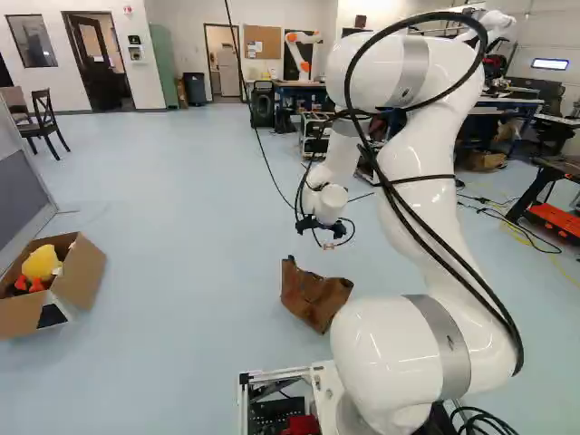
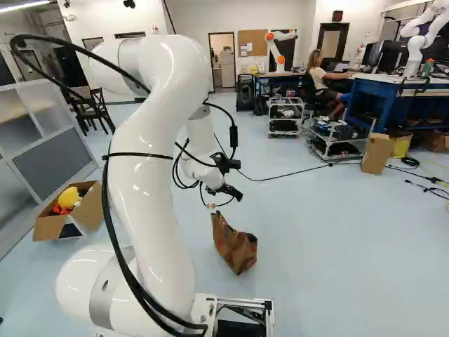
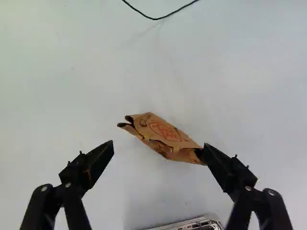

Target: Pick up the grocery bag from the ground

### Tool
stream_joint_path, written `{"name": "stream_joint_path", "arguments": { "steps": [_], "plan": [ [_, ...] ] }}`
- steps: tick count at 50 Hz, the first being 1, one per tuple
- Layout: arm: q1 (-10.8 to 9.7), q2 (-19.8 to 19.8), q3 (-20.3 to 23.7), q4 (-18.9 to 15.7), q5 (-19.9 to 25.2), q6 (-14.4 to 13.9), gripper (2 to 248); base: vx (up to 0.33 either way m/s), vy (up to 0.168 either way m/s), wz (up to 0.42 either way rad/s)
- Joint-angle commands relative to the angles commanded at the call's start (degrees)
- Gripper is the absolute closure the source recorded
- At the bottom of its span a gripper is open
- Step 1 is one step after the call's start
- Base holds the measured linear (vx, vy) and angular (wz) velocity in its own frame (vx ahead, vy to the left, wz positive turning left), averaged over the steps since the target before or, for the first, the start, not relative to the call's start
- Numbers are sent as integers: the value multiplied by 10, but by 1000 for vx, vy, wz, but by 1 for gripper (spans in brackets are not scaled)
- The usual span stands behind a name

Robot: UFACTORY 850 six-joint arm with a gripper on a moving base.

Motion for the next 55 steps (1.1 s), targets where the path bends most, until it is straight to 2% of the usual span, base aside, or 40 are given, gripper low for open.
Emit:
{"name": "stream_joint_path", "arguments": {
  "steps": [55],
  "plan": [
    [-3,-124,-80,0,0,0,3,0,0,0]
  ]
}}
